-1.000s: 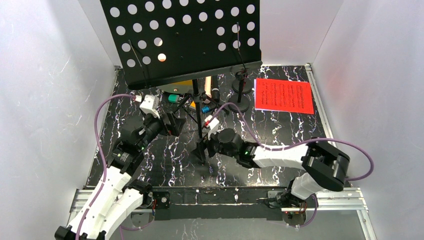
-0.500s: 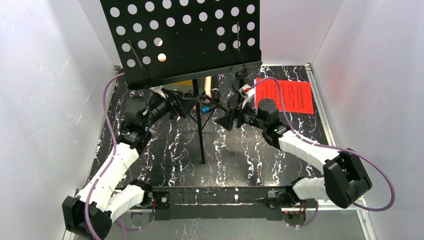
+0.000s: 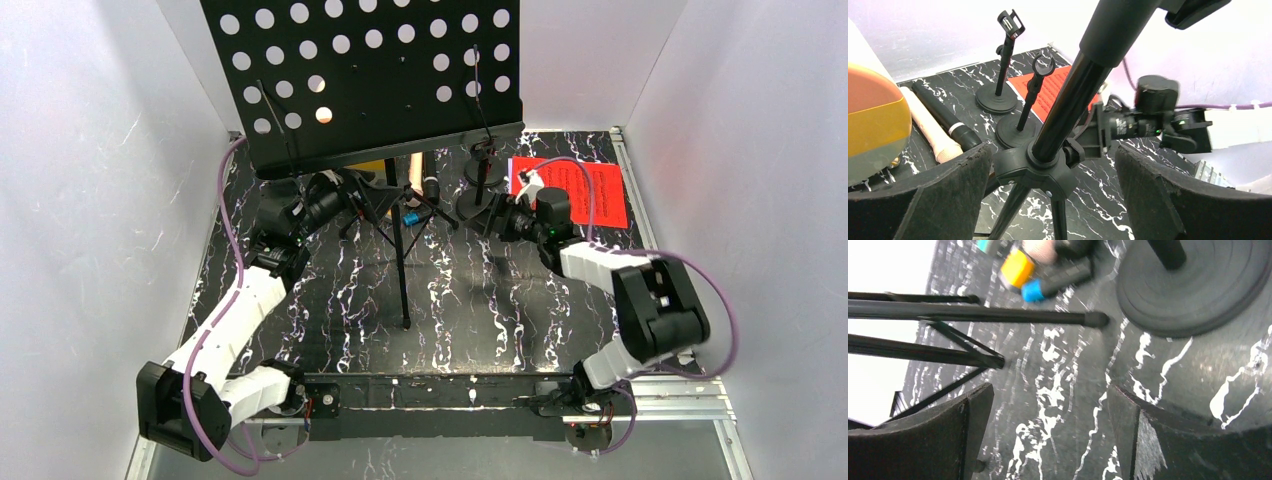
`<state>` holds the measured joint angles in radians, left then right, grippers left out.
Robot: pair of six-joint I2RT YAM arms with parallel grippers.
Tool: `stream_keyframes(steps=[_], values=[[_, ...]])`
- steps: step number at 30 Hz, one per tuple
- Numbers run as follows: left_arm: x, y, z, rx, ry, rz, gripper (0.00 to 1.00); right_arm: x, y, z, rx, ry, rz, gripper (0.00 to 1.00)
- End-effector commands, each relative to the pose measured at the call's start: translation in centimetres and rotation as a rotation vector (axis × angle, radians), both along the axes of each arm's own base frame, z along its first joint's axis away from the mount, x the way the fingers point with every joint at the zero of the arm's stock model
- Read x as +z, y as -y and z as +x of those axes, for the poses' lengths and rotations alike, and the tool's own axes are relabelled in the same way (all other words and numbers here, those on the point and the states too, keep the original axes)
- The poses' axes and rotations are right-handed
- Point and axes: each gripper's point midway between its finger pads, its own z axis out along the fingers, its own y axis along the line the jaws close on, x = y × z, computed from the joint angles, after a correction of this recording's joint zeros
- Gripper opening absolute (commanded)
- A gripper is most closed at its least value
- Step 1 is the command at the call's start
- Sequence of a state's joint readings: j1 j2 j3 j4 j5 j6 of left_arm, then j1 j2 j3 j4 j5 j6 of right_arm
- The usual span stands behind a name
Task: Pack up the instrument practice props
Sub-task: Adjust the microphone stand at the center of the board.
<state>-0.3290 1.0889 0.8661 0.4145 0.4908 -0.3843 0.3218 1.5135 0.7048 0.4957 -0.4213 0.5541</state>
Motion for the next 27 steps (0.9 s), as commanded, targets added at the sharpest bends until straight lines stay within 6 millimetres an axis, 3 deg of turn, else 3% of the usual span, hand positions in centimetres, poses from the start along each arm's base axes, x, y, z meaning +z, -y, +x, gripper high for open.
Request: stream_keyframes(steps=[1,11,20,24,27], values=[[2.1,-0.6,-0.7,0.0,0.1,0.014,0.91,-1.9,-1.1,1.7,-0.011,-0.072,0.073,0.92],[0.5,-1.9,-1.0,0.051,0.081,0.054,0.92,-6.3,-2.0,5.3,-0.049,-0.137,0.09,0.95],[0.6,-2.4,-0.9,0.062,0.083,0.052,0.93,-8.8,-0.9,10.3,-0.099,-0.114,0.059,0.94],[0.3,-2.4,-0.9,0.056,0.079,0.05,0.92,-9.1,-0.6,11.8,-0.085,-0.09,0.042,0.94],[0.2,-2.4,-0.8,0.058,0.076,0.049,0.92,-7.4,-0.9,11.3,-0.045,-0.053,0.046,0.94]])
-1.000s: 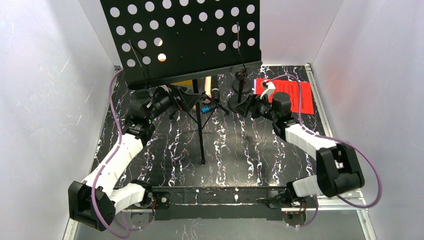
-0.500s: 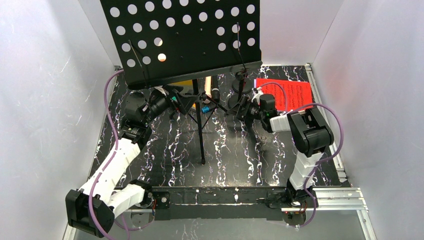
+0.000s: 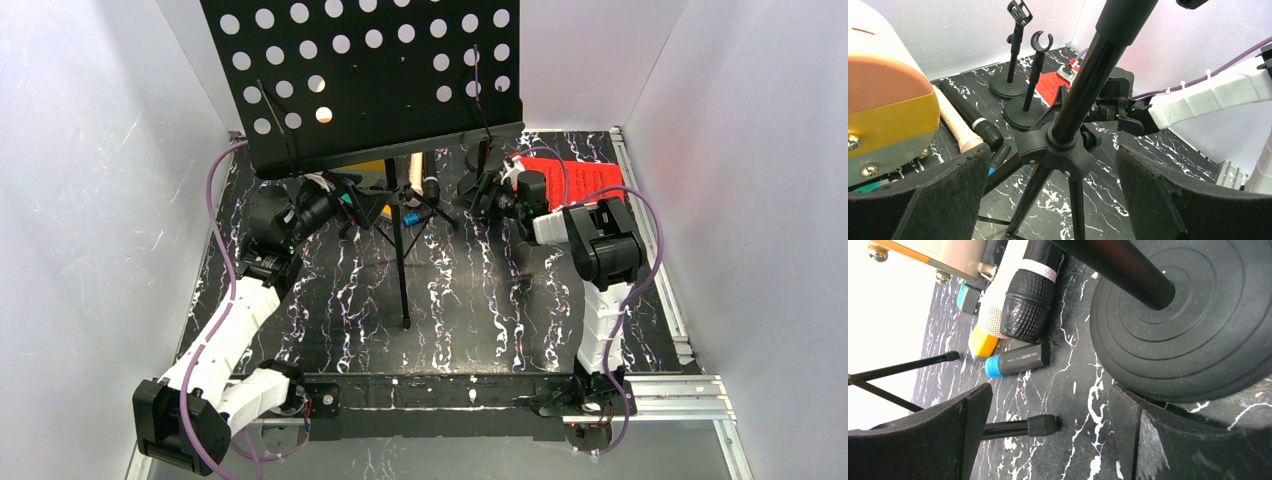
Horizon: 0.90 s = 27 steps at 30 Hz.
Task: Pack up the instrument practice props
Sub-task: Adjust the microphone stand at the center of the board, then unscrew the knob on the music stand.
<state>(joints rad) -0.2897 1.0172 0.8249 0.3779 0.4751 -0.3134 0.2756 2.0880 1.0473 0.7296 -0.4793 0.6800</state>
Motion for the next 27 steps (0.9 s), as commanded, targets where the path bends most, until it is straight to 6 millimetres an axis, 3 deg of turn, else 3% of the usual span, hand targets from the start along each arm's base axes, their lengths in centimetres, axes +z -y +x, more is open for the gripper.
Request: stream_keyframes(steps=[1,8,15,23,27], values=[[0.6,-0.2,-0.3,-0.002,0.033,-0.002,0.92,0.7,1.1,0.3,0.009,0.05,-0.044,0.94],[1.4,0.5,0.4,-0.036,0.041,-0.042,0.91,8.4,0.0,-4.2,0.12,0.122,0.088,0.94],[3.0,1.9,1.2,-0.103,0.039,-0.121,0.87,16.1,-2.4,-8.9,0.216,0.216,0.167,0.94],[3.7,2.9,2.1,-0.142,0.058,-0.14,0.79,21.5,-5.6,-13.3,0.277,0.278,0.237,0.92],[4.2,3.4,2.5,-0.168,0.065,-0.146,0.65,23.0,-7.0,-14.9,0.311,0.281,0.278,0.92]])
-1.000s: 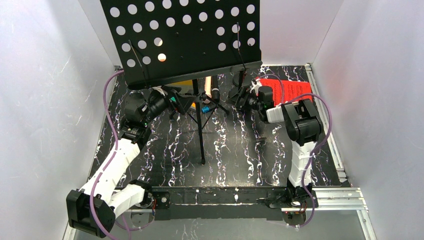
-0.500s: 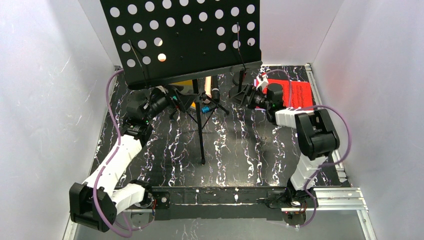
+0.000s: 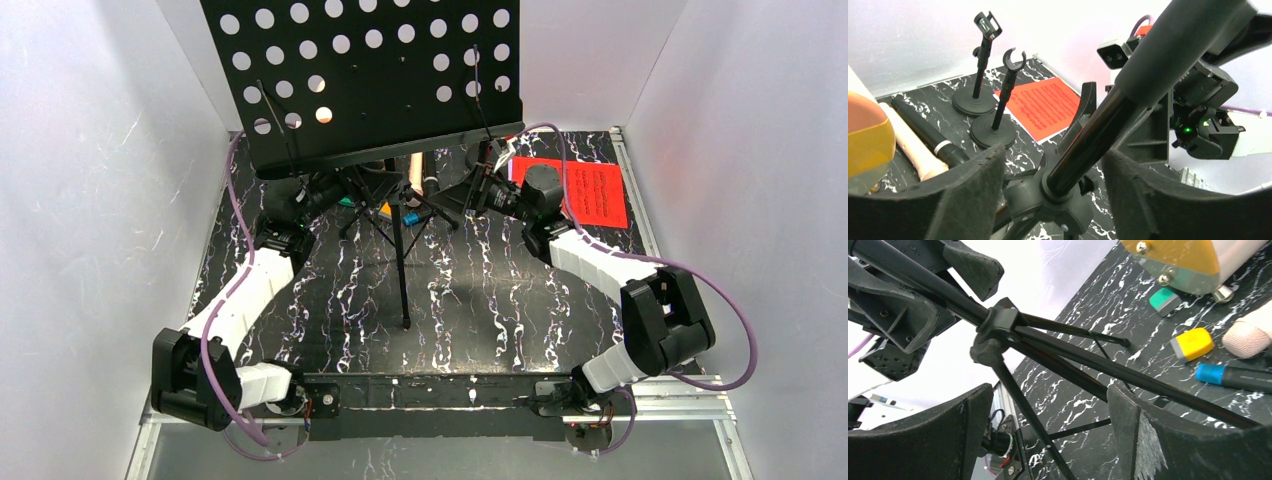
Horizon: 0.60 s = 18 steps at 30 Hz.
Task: Pack up the instrument practice props
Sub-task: Unscrew the knob on the music stand.
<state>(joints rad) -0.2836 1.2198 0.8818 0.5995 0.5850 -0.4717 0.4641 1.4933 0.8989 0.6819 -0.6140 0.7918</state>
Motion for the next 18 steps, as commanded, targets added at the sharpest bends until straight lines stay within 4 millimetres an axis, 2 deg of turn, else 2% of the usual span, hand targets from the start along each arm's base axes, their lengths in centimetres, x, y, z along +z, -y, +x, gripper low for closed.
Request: stream_keyframes(steps=[1,9,15,18], values=[[3.9,0.8,-0.2,-0.06,0.107,-0.036,0.61,2.3,-1.1,-1.6,0.022,-0.004,0.06,0.91],[4.2,1.6,-1.1,-0.136,0.129,-0.038,0.43,3.9,-3.1,-3.1,0.07,-0.079,0.133,0.89],[3.1,1.5,-2.2,-0.152,0.135,-0.021,0.19,5.0,-4.7,-3.7,0.096,-0.096,0.142,0.85],[2.9,1.3,-2.5,-0.151,0.139,-0.016,0.11,5.5,-5.2,-3.8,0.095,-0.104,0.155,0.83]])
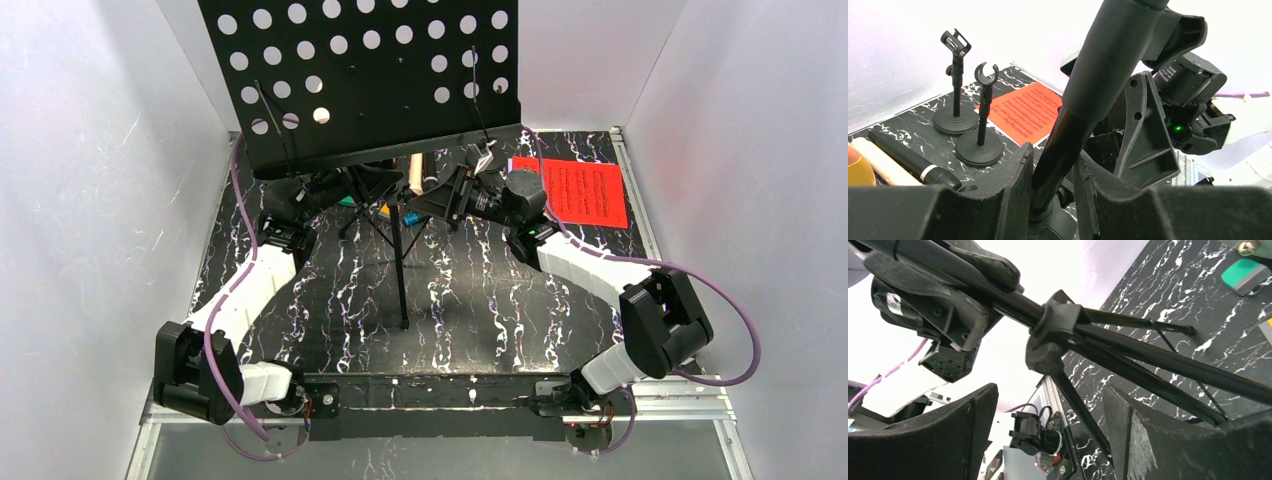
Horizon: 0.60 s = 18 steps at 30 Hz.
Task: Pack up the instrument practice props
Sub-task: Unscrew the knob on the music stand.
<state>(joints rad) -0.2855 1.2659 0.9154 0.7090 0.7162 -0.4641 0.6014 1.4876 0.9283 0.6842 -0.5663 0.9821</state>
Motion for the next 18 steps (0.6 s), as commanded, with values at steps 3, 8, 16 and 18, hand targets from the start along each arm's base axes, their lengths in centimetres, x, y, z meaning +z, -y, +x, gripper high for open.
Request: stream_keyframes(steps=[3,8,16,18], values=[[0.8,-0.3,-1.8,-0.025,0.034,-0.01,0.06,3.5,-1.3,0.5,-0.015,0.029,0.068,0.81],[0.2,-0.3,-2.0,-0.025,0.034,-0.001,0.0,3.6,-2.2,0.8,-0.001,0.014,0.074,0.75],[-0.9,-0.3,-1.4,-0.012,-0.001,0.005,0.0,3.5,-2.6,0.7,0.013,0.015,0.09,0.57],[-1.0,-0.2,-1.4,-0.019,-0.009,0.008,0.0,3.5,-2.5,0.8,0.006,0.021,0.09,0.53]])
